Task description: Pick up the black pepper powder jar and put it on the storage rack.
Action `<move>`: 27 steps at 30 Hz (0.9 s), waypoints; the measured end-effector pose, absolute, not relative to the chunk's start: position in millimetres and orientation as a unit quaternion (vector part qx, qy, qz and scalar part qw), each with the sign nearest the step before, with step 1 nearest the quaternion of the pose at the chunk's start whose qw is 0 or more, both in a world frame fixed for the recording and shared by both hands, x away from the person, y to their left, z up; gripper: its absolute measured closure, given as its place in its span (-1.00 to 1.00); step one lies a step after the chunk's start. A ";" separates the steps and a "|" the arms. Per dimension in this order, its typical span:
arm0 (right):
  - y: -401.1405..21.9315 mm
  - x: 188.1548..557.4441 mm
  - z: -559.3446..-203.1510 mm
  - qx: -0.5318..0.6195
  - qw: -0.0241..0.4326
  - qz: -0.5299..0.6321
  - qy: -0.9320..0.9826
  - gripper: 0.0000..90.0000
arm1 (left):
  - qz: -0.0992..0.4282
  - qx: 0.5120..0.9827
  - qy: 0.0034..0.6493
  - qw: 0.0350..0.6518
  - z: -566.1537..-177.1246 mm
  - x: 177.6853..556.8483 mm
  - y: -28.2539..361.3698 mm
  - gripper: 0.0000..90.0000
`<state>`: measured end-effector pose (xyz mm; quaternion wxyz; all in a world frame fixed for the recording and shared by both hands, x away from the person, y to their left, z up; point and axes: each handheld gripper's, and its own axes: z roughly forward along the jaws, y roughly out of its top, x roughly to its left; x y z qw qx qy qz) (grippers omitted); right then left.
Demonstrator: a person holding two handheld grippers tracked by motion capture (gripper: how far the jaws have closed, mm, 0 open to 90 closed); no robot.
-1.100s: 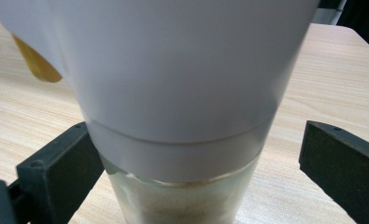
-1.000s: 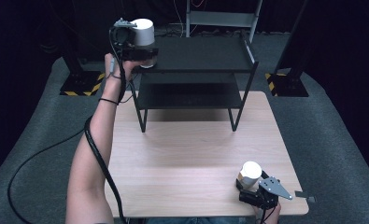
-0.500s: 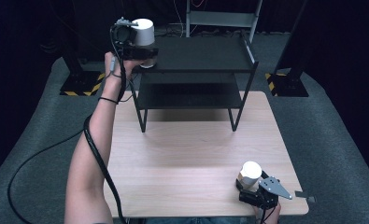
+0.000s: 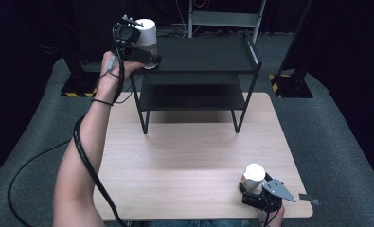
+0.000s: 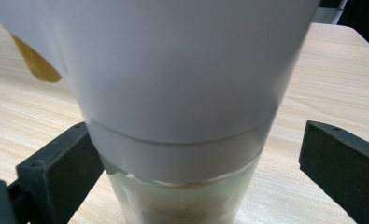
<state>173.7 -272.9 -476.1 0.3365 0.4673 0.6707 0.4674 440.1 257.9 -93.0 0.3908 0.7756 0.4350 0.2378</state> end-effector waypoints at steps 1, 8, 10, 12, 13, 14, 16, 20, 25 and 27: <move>-273.0 173.4 -476.3 0.467 0.337 0.468 0.670 -1.00 | 0.241 0.781 0.431 0.383 -92.9 434.9 255.4 -0.98; -272.8 173.5 -476.1 0.468 0.337 0.467 0.670 -1.00 | 0.240 0.812 0.392 0.359 -103.4 406.2 249.5 -1.00; -272.4 173.4 -476.0 0.468 0.337 0.467 0.670 -1.00 | 0.240 0.820 0.380 0.354 -111.3 396.0 248.1 -1.00; -272.4 173.3 -476.2 0.468 0.338 0.467 0.670 -1.00 | 0.240 0.828 0.368 0.349 -121.3 386.9 246.1 -1.00; -272.3 173.0 -476.4 0.469 0.338 0.467 0.669 -1.00 | 0.241 0.831 0.364 0.345 -127.1 382.6 244.3 -1.00; -272.2 172.9 -476.4 0.469 0.338 0.467 0.669 -1.00 | 0.239 0.834 0.360 0.343 -133.5 378.4 243.5 -1.00; -272.2 173.1 -476.3 0.469 0.338 0.467 0.669 -1.00 | 0.234 0.842 0.351 0.337 -145.8 372.4 242.3 -1.00; -272.1 173.2 -476.2 0.469 0.338 0.467 0.670 -1.00 | 0.235 0.851 0.343 0.321 -175.5 358.3 238.3 -1.00; -271.9 172.8 -476.5 0.469 0.339 0.467 0.669 -1.00 | 0.214 0.858 0.351 0.308 -219.1 350.4 241.5 -1.00; -271.7 172.8 -476.5 0.469 0.339 0.467 0.669 -1.00 | 0.209 0.858 0.357 0.304 -237.2 346.0 243.0 -1.00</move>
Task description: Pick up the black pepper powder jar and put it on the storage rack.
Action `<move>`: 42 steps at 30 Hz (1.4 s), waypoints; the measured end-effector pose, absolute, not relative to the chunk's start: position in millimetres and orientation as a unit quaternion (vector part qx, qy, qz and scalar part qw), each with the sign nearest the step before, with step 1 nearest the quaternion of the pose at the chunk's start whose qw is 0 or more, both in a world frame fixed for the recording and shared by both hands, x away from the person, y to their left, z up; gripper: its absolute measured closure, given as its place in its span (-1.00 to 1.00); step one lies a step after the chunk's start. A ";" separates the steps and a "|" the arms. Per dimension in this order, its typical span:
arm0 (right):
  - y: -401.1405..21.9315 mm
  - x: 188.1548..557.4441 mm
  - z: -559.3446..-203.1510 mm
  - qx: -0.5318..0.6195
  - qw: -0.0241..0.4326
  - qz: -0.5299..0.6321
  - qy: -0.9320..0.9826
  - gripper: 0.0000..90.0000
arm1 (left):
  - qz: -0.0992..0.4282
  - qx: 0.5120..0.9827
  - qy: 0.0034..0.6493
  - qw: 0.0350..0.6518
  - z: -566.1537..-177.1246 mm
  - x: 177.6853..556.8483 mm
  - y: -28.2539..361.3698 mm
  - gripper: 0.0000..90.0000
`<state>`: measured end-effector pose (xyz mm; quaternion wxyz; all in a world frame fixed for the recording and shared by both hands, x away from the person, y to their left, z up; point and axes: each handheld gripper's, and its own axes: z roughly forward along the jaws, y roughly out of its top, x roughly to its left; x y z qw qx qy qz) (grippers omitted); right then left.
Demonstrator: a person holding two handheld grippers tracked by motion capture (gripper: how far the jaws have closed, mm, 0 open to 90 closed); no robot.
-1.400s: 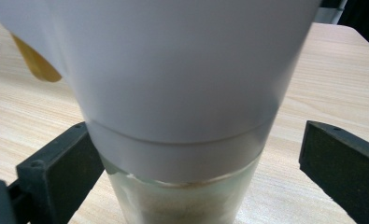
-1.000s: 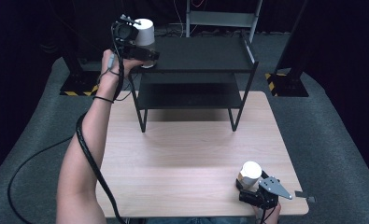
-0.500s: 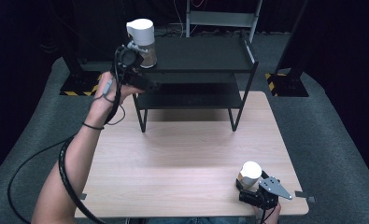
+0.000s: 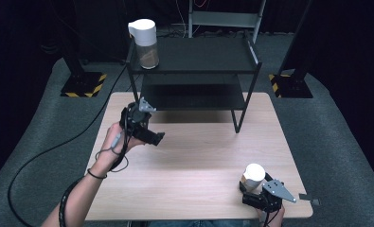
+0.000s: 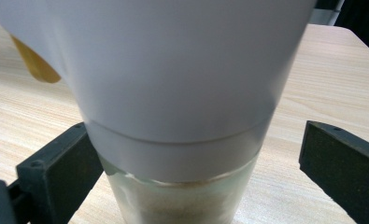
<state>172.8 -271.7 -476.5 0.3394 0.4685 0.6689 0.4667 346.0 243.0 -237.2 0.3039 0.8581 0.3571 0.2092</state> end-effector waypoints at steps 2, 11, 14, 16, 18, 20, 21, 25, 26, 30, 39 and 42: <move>-271.7 172.7 -476.5 0.469 0.339 0.467 0.669 -1.00 | 0.203 0.858 0.362 0.302 -253.6 342.4 245.0 -1.00; -271.0 172.8 -476.3 0.469 0.340 0.465 0.669 -1.00 | 0.153 0.856 0.391 0.302 -345.2 332.8 255.4 -1.00; -271.0 172.7 -476.3 0.470 0.340 0.465 0.669 -1.00 | 0.143 0.848 0.409 0.305 -369.9 329.1 257.1 -1.00; -270.8 173.2 -475.8 0.469 0.339 0.464 0.670 -1.00 | 0.151 0.843 0.416 0.304 -381.2 322.9 255.2 -1.00; -270.9 173.4 -475.4 0.469 0.339 0.463 0.671 -1.00 | 0.158 0.836 0.424 0.311 -390.4 316.6 255.9 -1.00; -270.9 173.4 -475.4 0.469 0.339 0.464 0.671 -1.00 | 0.161 0.830 0.432 0.315 -397.7 311.7 256.3 -1.00; -271.0 173.3 -475.8 0.469 0.339 0.465 0.670 -1.00 | 0.166 0.829 0.432 0.313 -401.2 309.1 255.7 -1.00; -271.3 172.7 -476.4 0.469 0.340 0.466 0.669 -1.00 | 0.169 0.817 0.447 0.323 -414.1 301.2 259.8 -1.00; -271.4 172.6 -476.5 0.469 0.340 0.466 0.669 -1.00 | 0.167 0.813 0.452 0.327 -418.1 298.9 262.3 -1.00; -271.7 172.3 -476.8 0.468 0.340 0.467 0.668 -1.00 | 0.163 0.798 0.467 0.345 -431.0 292.1 270.0 -1.00; -270.7 172.2 -476.7 0.467 0.342 0.465 0.670 -1.00 | 0.180 0.785 0.473 0.357 -438.4 282.6 271.7 -1.00; -271.1 171.7 -477.0 0.469 0.342 0.467 0.667 -1.00 | 0.188 0.789 0.471 0.348 -437.8 282.3 266.2 -1.00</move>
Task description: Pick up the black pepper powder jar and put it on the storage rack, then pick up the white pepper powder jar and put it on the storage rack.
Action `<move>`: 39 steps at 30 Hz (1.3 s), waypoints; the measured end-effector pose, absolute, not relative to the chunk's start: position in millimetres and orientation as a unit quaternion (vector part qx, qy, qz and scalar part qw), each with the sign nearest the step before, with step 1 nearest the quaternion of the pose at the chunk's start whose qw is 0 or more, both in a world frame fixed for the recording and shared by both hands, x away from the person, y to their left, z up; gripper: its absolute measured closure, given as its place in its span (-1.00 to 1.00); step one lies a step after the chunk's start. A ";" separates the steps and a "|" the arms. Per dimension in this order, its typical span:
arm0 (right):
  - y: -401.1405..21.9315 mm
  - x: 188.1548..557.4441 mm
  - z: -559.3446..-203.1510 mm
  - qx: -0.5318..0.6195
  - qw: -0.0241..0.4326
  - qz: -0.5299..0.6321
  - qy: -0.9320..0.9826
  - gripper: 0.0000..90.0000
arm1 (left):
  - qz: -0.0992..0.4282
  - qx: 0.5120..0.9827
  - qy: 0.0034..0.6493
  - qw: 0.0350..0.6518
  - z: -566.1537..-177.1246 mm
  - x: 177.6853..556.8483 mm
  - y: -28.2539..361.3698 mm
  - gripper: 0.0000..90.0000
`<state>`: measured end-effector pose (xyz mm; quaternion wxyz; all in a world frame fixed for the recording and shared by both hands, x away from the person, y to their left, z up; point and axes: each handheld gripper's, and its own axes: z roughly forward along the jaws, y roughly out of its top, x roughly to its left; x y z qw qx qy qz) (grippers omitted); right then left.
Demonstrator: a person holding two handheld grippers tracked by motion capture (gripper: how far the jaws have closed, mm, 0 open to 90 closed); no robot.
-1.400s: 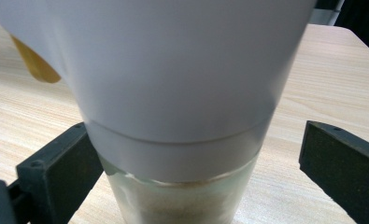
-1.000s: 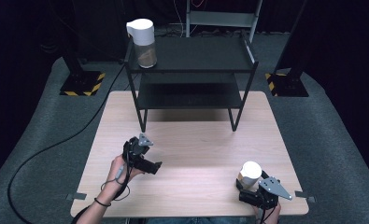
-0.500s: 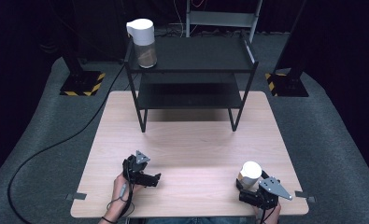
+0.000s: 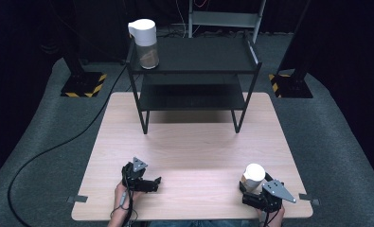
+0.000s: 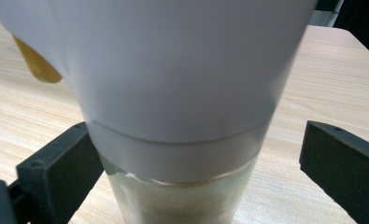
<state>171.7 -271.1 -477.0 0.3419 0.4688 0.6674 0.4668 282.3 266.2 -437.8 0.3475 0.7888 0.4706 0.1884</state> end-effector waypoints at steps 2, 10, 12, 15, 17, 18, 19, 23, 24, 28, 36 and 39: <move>-270.3 171.1 -477.5 0.470 0.344 0.467 0.666 -1.00 | 0.191 0.793 0.465 0.343 -437.4 282.6 265.1 -1.00; -272.5 170.7 -478.5 0.466 0.342 0.472 0.666 -1.00 | 0.195 0.788 0.473 0.342 -437.5 282.3 263.4 -1.00; -271.7 169.9 -478.9 0.465 0.345 0.471 0.665 -1.00 | 0.197 0.788 0.474 0.340 -437.4 282.2 262.4 -1.00; -271.7 169.9 -478.9 0.466 0.345 0.471 0.664 -1.00 | 0.198 0.788 0.474 0.338 -437.4 282.3 261.4 -1.00; -270.6 168.8 -479.6 0.466 0.349 0.471 0.663 -1.00 | 0.198 0.788 0.474 0.339 -437.4 282.2 261.5 -1.00; -270.1 168.7 -479.6 0.467 0.350 0.470 0.663 -1.00 | 0.198 0.788 0.474 0.339 -437.4 282.3 261.6 -1.00; -270.1 169.0 -479.4 0.466 0.350 0.470 0.663 -1.00 | 0.197 0.788 0.475 0.339 -437.4 282.3 261.9 -1.00; -270.0 168.7 -479.6 0.463 0.351 0.469 0.665 -1.00 | 0.200 0.788 0.475 0.338 -437.4 281.8 260.8 -1.00; -269.7 168.5 -479.7 0.464 0.351 0.469 0.664 -1.00 | 0.200 0.788 0.475 0.338 -437.4 281.9 260.9 -1.00; -270.2 168.4 -480.0 0.463 0.351 0.470 0.664 -1.00 | 0.198 0.791 0.470 0.338 -437.1 282.4 261.4 -1.00; -270.9 168.3 -480.3 0.459 0.351 0.472 0.666 -1.00 | 0.198 0.790 0.472 0.338 -437.3 282.3 260.5 -1.00; -271.5 167.9 -480.8 0.458 0.351 0.474 0.666 -1.00 | 0.199 0.789 0.473 0.337 -437.2 282.3 260.0 -1.00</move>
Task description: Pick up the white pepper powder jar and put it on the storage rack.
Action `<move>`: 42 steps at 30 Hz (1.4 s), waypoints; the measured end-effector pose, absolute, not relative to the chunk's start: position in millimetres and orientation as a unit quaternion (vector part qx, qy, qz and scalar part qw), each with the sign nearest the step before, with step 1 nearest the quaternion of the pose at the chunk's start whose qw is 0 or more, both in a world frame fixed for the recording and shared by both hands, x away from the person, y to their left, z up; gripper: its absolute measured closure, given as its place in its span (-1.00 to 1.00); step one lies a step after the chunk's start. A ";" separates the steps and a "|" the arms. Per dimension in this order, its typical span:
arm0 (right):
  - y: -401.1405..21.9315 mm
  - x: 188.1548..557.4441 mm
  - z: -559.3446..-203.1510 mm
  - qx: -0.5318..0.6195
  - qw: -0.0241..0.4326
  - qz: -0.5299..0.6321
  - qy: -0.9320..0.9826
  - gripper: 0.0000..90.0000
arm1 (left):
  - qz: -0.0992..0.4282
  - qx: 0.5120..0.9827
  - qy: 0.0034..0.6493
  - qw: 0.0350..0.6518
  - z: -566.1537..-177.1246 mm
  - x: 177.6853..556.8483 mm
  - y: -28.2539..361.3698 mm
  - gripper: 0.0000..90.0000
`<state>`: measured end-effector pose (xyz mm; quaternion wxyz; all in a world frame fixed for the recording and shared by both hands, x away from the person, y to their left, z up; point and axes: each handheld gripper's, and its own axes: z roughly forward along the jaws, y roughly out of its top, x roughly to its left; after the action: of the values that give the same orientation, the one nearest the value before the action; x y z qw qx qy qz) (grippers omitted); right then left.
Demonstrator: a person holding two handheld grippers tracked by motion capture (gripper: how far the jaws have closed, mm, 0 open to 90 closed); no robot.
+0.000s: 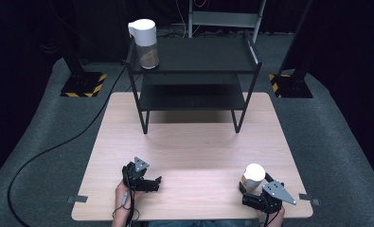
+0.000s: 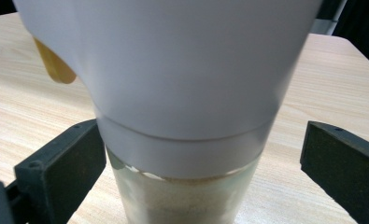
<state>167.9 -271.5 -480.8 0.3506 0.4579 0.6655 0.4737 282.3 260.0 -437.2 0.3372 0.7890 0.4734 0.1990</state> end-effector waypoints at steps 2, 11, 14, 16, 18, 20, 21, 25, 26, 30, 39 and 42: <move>-272.3 167.6 -481.3 0.456 0.350 0.476 0.665 -1.00 | 0.199 0.789 0.473 0.337 -437.2 282.3 259.9 -1.00; -266.8 175.5 -482.4 0.438 0.353 0.477 0.675 -1.00 | 0.199 0.789 0.474 0.337 -437.1 282.4 259.7 -1.00; -269.1 173.0 -485.5 0.438 0.355 0.487 0.667 -0.96 | 0.200 0.789 0.474 0.337 -437.1 282.3 259.4 -1.00; -272.5 173.1 -486.5 0.435 0.350 0.494 0.667 -0.71 | 0.200 0.789 0.474 0.337 -437.1 282.3 259.4 -1.00; -273.9 175.5 -484.5 0.434 0.343 0.492 0.672 -0.53 | 0.200 0.789 0.474 0.337 -437.1 282.3 259.4 -1.00; -274.6 176.6 -483.9 0.427 0.340 0.492 0.678 -0.44 | 0.200 0.789 0.474 0.336 -437.1 282.4 259.4 -1.00; -273.0 175.6 -484.0 0.430 0.344 0.489 0.676 -0.39 | 0.200 0.789 0.474 0.336 -437.1 282.3 259.4 -1.00; -275.4 175.2 -485.4 0.431 0.342 0.496 0.672 -0.34 | 0.200 0.789 0.474 0.336 -437.1 282.3 259.3 -1.00; -276.1 175.7 -485.3 0.431 0.340 0.497 0.672 -0.34 | 0.200 0.788 0.474 0.337 -437.2 282.3 259.3 -1.00; -275.5 175.9 -485.2 0.432 0.340 0.497 0.671 -0.34 | 0.200 0.789 0.474 0.337 -437.1 282.3 259.3 -1.00; -270.4 172.9 -482.7 0.440 0.352 0.486 0.668 -0.34 | 0.200 0.788 0.473 0.338 -437.6 281.9 259.2 -0.99; -272.7 172.6 -480.1 0.437 0.354 0.493 0.663 -0.34 | 0.200 0.788 0.473 0.338 -437.5 282.1 259.3 -0.99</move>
<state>172.6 -272.7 -480.1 0.3542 0.4373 0.6634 0.4931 282.1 259.3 -437.5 0.3385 0.7885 0.4731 0.1997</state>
